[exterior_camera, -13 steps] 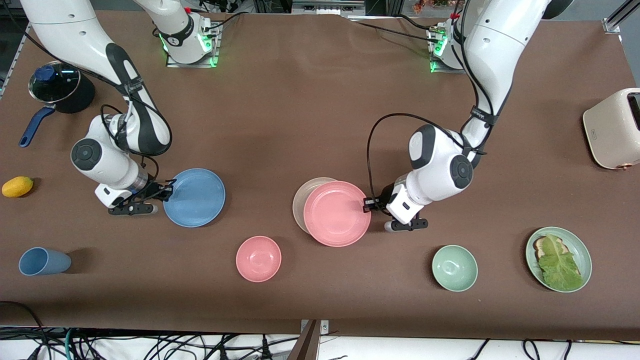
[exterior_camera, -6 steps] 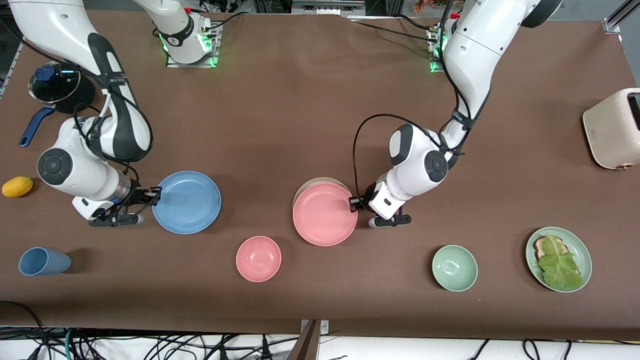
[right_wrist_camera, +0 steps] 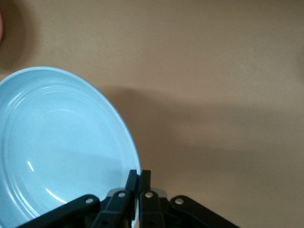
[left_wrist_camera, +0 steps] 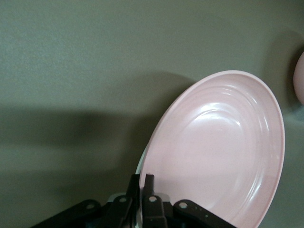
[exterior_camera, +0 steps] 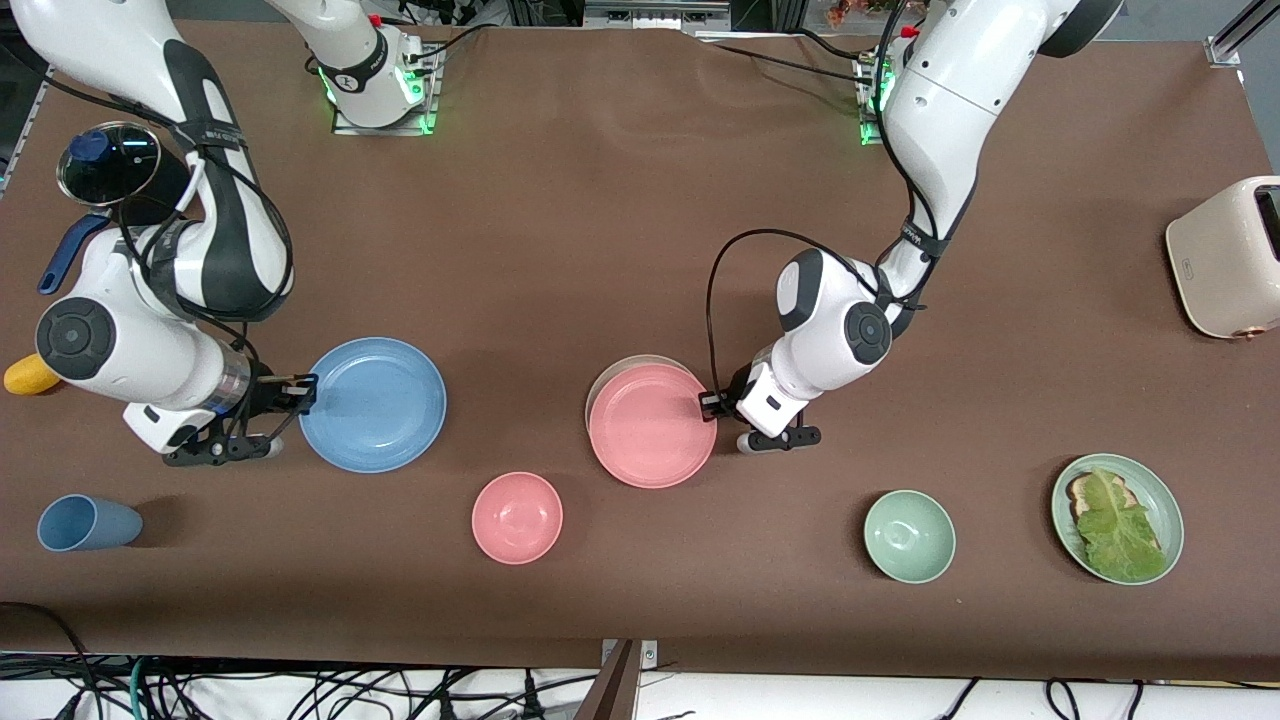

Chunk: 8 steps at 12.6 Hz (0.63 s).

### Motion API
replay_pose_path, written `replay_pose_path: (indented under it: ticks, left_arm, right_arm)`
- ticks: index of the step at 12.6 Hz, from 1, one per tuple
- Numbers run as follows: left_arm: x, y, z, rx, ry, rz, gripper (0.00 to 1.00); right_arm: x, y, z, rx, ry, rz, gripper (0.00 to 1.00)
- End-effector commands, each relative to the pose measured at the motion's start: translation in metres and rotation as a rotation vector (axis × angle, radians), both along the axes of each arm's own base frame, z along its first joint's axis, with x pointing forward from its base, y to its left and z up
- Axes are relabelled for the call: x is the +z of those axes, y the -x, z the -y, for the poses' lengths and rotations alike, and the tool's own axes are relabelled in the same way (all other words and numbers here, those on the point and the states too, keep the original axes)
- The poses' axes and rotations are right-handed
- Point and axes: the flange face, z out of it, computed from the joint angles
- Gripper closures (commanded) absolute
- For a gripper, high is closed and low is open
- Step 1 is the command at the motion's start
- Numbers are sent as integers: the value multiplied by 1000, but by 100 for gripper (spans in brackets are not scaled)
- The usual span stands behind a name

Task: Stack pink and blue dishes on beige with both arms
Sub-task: 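Open the left gripper and release the pink plate on the beige plate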

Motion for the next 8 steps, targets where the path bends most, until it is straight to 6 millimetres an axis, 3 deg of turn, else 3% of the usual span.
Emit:
replay_pose_path:
  ticks: [1, 4, 5, 7, 8]
  left_arm:
    - [4, 19, 5, -3, -17, 5, 100]
    - [-4, 30, 9, 6, -30, 35, 100]
    - [-5, 30, 9, 7, -30, 35, 86]
    - [-1, 26, 8, 10, -27, 44, 39]
    - [3, 22, 5, 17, -24, 47, 24]
  right_arm:
    - [8, -1, -8, 6, -21, -18, 100]
    - [17, -5, -19, 6, -49, -13, 100]
    - [18, -6, -22, 10, -50, -31, 100]
    - [24, -12, -31, 5, -48, -47, 100]
    - [27, -14, -34, -5, -47, -43, 100]
